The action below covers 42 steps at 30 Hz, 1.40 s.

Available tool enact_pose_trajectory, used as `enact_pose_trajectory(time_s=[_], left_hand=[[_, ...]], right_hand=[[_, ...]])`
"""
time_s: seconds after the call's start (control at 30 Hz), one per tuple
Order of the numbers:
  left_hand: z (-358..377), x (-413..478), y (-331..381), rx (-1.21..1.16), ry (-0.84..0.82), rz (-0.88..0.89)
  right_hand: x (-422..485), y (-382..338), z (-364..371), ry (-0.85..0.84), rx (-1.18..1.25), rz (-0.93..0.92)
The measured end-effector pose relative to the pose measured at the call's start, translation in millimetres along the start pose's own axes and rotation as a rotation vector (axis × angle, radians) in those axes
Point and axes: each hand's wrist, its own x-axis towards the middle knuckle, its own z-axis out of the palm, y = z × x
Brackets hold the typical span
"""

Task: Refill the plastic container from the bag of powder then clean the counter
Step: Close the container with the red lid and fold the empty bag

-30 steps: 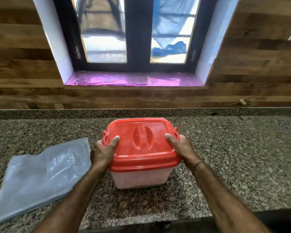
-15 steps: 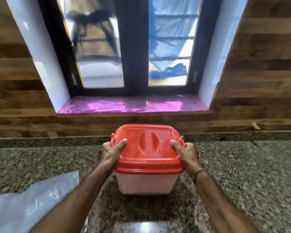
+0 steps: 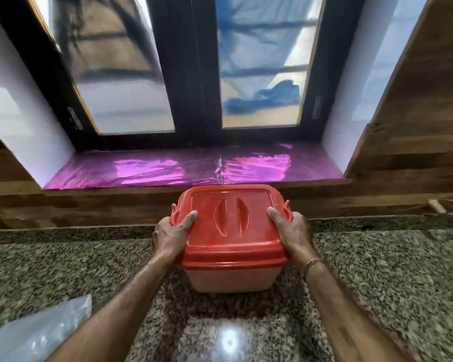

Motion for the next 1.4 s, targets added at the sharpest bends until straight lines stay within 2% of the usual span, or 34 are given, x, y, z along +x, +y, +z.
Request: enact_pose_trajectory(time_s=[0.33,0.4,0.53,0.63,0.7,0.77,0.83,0.9,0.97,1.07,1.17,1.27,1.4], left_hand=[[-2,-1,-3,0.031,-0.054,0.026],[-11,-6,-3,0.063,-0.097,0.054],[-50,-26,-29,0.126,-0.115,0.098],[-105,-44,-78,0.194,-0.054,0.075],[-142,-51,-118,0.259,-0.02,0.04],[-191,-55,-165,0.348,0.021,-0.037],[-251,-58,-217,0.494,0.085,-0.134],[-299,-61,-258,0.607,0.155,-0.202],[-349,-59,-307,0.64,0.192,-0.271],[-397,-58,-362,0.534,0.163,-0.335],[-421,-57,-388,0.564,0.076,-0.348],[-435,-57,-405,0.499,0.012,-0.35],[-435,-79,-395,0.554,-0.048,-0.315]], right_hand=[[-8,-6,-2,-0.001,-0.024,0.007],[-17,-12,-5,0.033,-0.129,-0.02],[-66,-26,9,0.266,-0.404,-0.309],[-134,-32,52,0.385,-0.422,-0.615],[-179,-32,83,0.358,-0.365,-0.746],[-228,-23,129,0.194,-0.275,-0.791],[-278,-4,185,-0.114,-0.297,-0.66],[-313,24,229,-0.416,-0.408,-0.426],[-340,52,273,-0.584,-0.5,-0.223],[-362,81,312,-0.586,-0.57,-0.054],[-360,103,331,-0.57,-0.539,0.053],[-361,98,330,-0.618,-0.204,0.294],[-394,79,321,-0.548,0.463,0.623]])
